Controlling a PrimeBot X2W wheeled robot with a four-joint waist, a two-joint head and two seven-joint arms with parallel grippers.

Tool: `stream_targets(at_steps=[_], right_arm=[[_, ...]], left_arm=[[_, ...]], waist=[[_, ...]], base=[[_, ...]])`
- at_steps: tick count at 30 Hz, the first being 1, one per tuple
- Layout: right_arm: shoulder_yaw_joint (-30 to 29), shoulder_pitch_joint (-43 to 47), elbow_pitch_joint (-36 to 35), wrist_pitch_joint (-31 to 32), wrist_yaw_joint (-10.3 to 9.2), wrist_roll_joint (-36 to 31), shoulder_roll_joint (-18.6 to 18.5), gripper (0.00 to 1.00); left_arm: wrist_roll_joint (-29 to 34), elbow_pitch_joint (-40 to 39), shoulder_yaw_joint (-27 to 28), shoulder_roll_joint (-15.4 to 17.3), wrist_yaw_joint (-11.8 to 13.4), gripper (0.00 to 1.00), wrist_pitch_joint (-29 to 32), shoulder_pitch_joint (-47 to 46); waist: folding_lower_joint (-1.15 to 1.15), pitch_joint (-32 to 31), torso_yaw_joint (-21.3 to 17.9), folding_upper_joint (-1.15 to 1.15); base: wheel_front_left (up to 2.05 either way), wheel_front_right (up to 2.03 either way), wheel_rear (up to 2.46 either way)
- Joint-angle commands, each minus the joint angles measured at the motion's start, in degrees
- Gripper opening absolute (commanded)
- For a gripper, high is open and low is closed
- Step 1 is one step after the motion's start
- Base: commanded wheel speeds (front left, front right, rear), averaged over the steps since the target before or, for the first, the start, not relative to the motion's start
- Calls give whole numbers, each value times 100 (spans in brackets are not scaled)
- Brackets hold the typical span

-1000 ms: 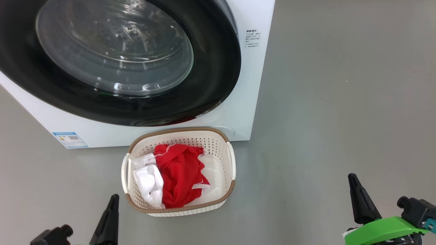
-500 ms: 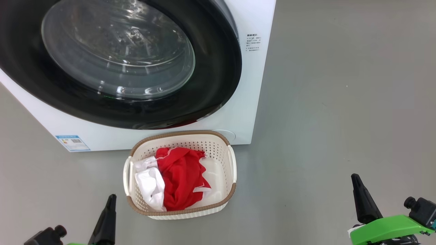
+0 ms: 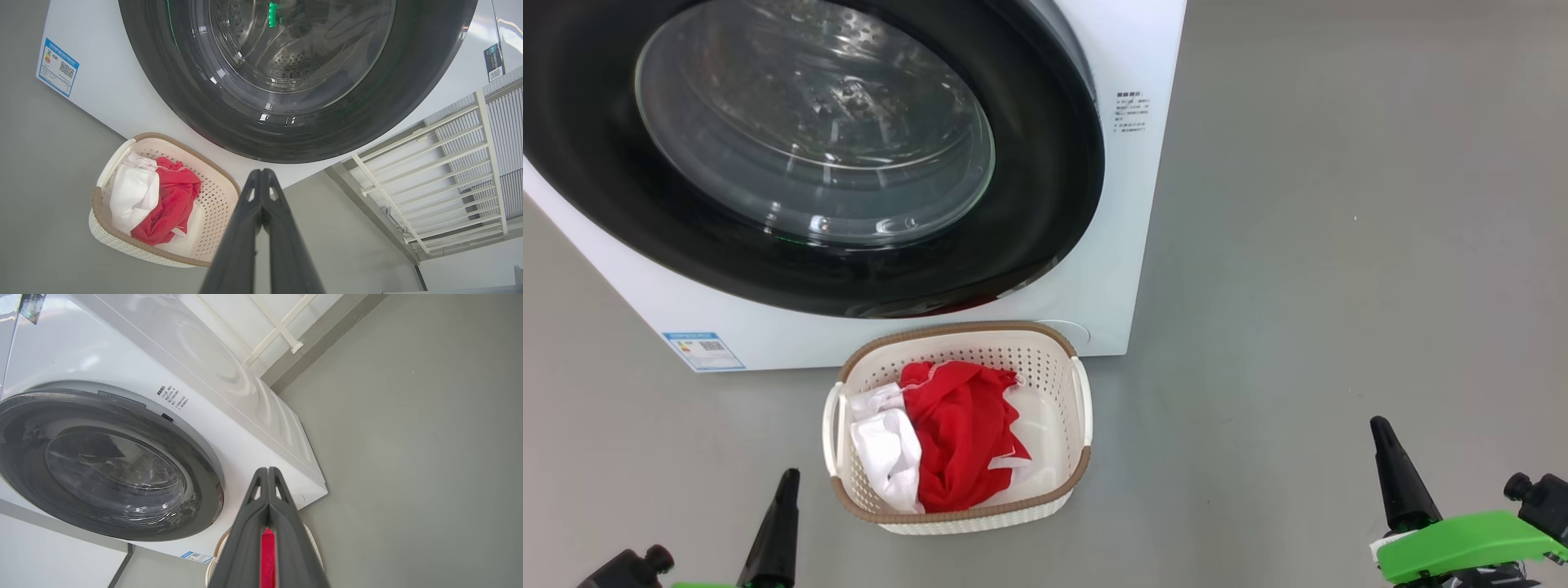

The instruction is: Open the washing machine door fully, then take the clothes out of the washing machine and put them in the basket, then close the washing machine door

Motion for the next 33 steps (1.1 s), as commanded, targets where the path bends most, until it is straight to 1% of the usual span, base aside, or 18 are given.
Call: stream_targets(at_steps=[1, 33], right_arm=[[47, -299, -134, 56, -3, 265, -88, 0], [-35, -478, -135, 567, -5, 2121, -135, 0]], left_arm=[[-201, -101, 157, 43, -20, 0, 55, -218], [-1933, -54, 387, -58, -30, 0, 557, -349]], waist=[[-1, -19, 5, 0], [-1, -257, 56, 0]], base=[[0, 0, 0], [0, 0, 0]])
